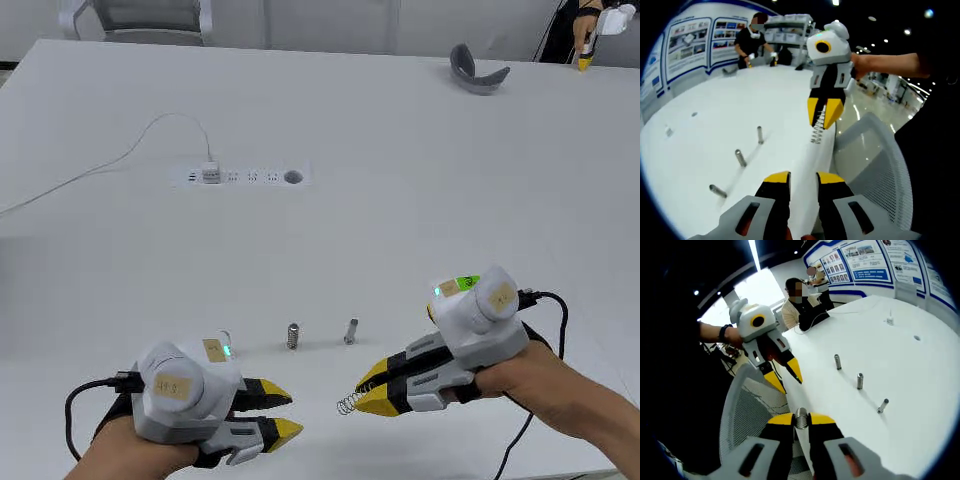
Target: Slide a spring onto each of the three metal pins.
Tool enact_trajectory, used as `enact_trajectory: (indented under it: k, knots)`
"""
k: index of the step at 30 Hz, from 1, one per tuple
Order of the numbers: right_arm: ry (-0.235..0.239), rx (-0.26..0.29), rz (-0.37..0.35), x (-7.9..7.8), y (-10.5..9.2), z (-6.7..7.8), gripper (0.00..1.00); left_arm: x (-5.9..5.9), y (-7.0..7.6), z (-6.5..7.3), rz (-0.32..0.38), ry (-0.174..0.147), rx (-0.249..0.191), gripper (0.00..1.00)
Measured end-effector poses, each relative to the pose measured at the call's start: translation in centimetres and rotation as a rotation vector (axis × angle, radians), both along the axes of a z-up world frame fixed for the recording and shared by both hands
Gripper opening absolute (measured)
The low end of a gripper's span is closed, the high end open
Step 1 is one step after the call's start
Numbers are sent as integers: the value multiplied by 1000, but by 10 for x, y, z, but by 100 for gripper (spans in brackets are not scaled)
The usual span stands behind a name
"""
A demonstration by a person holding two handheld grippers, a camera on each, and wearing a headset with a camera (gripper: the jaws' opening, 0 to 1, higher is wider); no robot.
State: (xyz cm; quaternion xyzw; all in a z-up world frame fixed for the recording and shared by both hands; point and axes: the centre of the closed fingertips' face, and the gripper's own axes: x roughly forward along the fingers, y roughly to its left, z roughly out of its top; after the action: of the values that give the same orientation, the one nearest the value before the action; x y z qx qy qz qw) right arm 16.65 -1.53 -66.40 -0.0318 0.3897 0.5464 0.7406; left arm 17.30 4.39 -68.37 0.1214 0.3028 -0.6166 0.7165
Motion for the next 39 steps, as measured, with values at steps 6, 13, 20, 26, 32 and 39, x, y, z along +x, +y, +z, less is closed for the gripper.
enact_trajectory:
  k: [6,13,20,26,32,39]
  knots:
    - [3,-46,-54,8,-12,-11,12,9,9,0,48,5,-4,24]
    - [12,-79,-90,14,-24,-18,12,20,18,2,91,-6,-2,27]
    - [2,-103,-109,23,-32,-21,12,31,31,1,143,-13,7,31]
    - [5,-167,-141,35,-44,-30,12,37,43,1,198,-14,10,35]
    - [1,-215,-160,47,-55,-36,12,43,56,0,253,-13,17,40]
    - [8,-260,-204,61,-65,-43,12,45,69,-3,307,-6,23,45]
